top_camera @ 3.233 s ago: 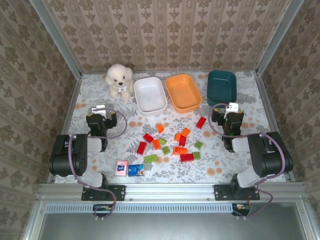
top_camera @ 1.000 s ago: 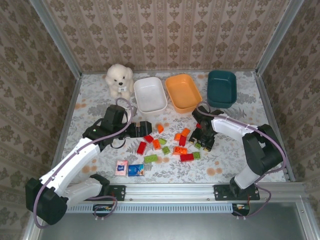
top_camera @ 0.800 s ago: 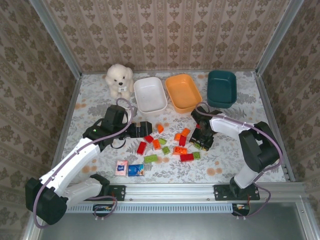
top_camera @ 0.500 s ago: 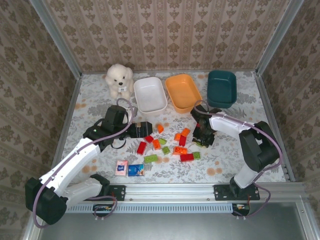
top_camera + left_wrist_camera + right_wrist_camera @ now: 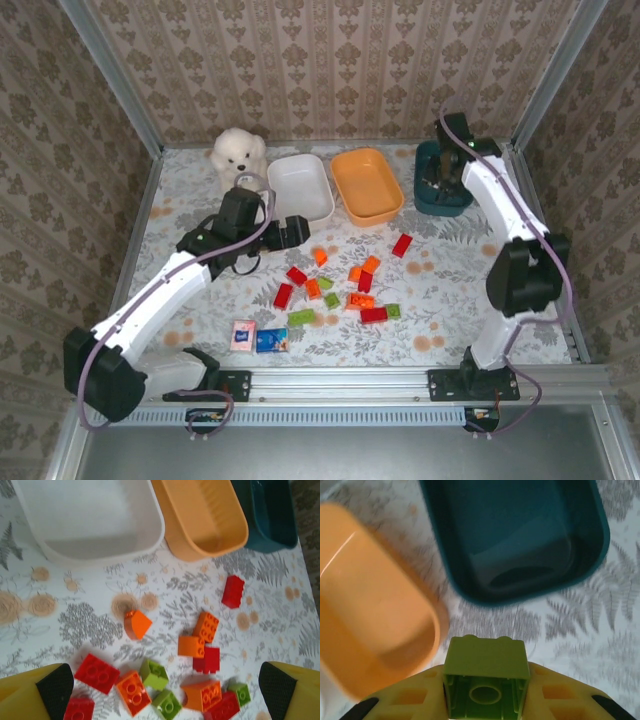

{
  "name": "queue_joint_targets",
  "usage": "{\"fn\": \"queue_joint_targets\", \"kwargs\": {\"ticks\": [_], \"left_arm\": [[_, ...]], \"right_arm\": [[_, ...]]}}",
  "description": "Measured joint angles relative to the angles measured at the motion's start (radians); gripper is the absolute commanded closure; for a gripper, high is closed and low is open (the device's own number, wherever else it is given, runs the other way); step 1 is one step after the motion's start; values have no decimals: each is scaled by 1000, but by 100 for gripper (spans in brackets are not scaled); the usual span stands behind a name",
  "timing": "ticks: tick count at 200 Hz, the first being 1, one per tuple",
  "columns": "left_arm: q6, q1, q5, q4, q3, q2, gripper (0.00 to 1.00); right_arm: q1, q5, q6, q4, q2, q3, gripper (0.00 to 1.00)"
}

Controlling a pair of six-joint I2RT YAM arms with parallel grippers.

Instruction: Sort the legos into containers by color

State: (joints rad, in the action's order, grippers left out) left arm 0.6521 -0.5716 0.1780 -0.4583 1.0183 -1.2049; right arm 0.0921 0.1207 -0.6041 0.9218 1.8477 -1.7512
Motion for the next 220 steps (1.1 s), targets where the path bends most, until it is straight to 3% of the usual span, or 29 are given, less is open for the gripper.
{"fn": "queue_joint_targets", "kwargs": {"ticks": [48,85,105,118,143,181,201,220], "left_arm": [[31,6,-21,16,48,-92,1],[44,6,-32,17,63,-103,1],[49,6,-42,16,64,-103,2],[52,6,-48,14,64,-103,3],[53,5,-63,-16,66,-103,5],[48,3,-81,-114,66,-95,10],[28,1,-89,-191,55,-79,13],[4,-10,-96,-256,11,-60,18]], "right_arm": [[-74,-15,68,51,410,-355,66],[-116,-51,85,109,607,-545,62],[-137,-74,85,137,675,-615,56],[-148,-88,86,150,703,-637,45],[-161,-106,84,169,711,-640,31],[-153,-127,88,164,651,-630,31],[-125,-137,85,113,488,-511,31],[-61,-171,85,2,240,-295,29]]}}
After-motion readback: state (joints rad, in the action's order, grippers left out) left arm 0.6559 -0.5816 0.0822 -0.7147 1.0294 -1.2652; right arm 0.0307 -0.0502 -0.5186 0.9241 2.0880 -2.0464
